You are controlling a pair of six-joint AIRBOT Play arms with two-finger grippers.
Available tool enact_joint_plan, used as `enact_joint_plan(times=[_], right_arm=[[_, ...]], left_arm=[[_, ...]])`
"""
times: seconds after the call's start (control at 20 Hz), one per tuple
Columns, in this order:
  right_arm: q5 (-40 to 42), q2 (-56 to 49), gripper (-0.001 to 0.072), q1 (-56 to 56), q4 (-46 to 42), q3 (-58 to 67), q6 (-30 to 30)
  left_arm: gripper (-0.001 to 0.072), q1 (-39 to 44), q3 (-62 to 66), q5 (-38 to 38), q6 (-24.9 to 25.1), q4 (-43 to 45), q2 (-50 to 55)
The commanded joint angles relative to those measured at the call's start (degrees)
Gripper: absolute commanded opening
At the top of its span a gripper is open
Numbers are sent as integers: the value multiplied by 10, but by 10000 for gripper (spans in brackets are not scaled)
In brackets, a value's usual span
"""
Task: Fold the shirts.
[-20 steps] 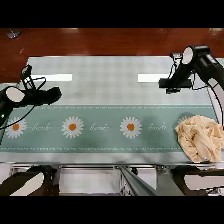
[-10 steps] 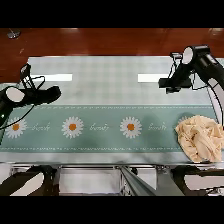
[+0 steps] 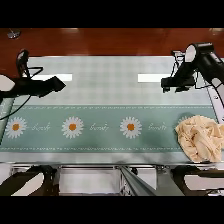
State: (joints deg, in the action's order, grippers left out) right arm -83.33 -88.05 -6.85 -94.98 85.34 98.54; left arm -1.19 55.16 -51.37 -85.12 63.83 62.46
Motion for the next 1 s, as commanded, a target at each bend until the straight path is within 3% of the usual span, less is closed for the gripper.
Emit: enact_joint_plan(times=[0.0,0.15,0.3,0.4,0.6,0.85,0.9,0.95], right_arm=[[-20,56,627,0,-52,0,-38],[9,159,627,0,-124,-59,-9],[78,309,631,21,-169,-231,95],[80,386,633,54,-172,-360,158],[59,417,633,151,-168,-538,154],[99,365,629,280,-32,-576,48],[103,347,585,284,-19,-576,37],[103,329,333,284,-10,-574,19]], left_arm=[[703,2,61,-129,41,6,-39],[703,2,16,-143,31,34,-125],[703,2,-77,-143,-3,86,-207],[704,3,-138,-143,-5,83,-235],[703,28,-197,-124,-17,82,-221],[703,44,-199,-61,-17,66,-192],[703,44,-199,-49,-17,59,-184],[703,44,-198,-42,-17,51,-176]])
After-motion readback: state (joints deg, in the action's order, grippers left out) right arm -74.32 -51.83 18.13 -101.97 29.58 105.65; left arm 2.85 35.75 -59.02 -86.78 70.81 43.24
